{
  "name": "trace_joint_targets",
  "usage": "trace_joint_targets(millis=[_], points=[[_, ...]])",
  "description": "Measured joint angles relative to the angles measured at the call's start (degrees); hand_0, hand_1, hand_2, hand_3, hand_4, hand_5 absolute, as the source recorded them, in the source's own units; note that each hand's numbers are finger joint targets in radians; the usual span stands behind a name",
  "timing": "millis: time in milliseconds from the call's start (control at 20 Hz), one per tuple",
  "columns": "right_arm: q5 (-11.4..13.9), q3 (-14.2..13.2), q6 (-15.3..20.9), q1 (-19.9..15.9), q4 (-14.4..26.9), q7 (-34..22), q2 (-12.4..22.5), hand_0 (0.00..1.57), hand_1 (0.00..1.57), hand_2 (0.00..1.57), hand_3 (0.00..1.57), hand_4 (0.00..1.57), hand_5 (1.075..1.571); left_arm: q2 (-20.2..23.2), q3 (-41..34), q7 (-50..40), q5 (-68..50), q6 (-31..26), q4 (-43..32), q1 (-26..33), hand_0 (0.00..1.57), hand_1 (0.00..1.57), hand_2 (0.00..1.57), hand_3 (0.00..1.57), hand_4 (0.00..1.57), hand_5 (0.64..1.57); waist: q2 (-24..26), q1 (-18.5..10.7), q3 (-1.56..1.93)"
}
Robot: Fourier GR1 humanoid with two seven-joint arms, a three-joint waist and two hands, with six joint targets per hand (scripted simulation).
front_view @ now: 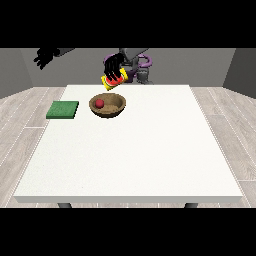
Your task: Pick the cup and pour the ball into the bowl, then pick the bowl and place it on the pad
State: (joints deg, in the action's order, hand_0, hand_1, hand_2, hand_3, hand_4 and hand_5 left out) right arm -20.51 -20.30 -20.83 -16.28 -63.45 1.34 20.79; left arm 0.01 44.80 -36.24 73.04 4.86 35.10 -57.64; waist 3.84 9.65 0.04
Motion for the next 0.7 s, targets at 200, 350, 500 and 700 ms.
trace_joint_targets(millis=[200, 350, 500, 700], points=[[0.41, -0.08, 2.72, -0.71, -0.56, -0.84, -0.55, 0.0, 0.0, 0.0, 0.18, 0.74, 1.553, 0.43, -1.37, 0.95, 0.66, -0.48, 2.65, 0.56, 0.32, 0.32, 1.5, 1.54, 1.11, 1.57, 0.21, -2.05, -0.03], [0.93, 0.19, 4.41, 0.82, -0.76, -1.91, -1.49, 0.0, 0.0, 0.0, 0.18, 0.74, 1.553, 2.15, -6.02, 2.77, -3.33, 3.4, 6.15, 2.35, 1.04, 1.04, 1.57, 1.44, 1.27, 1.567, 2.62, -4.19, -0.1], [1.38, -0.25, 6.3, 1.19, -1.22, -1.79, -1.82, 0.0, 0.0, 0.0, 0.11, 0.76, 1.556, 5.2, -13.27, 7.44, -10.9, 8.26, 10.35, 4.68, 0.8, 0.8, 1.19, 0.88, 1.3, 1.555, 2.89, -7.35, -0.26], [2.15, -0.45, 8.61, 1.47, -1.41, -1.41, -2.69, 0.0, 0.0, 0.0, 0.0, 0.79, 1.556, 6.94, -25.28, 13.0, -24.28, 12.23, 16.67, 6.0, 0.0, 0.0, 0.0, 0.0, 1.16, 1.561, 2.51, -10.96, -0.59]])
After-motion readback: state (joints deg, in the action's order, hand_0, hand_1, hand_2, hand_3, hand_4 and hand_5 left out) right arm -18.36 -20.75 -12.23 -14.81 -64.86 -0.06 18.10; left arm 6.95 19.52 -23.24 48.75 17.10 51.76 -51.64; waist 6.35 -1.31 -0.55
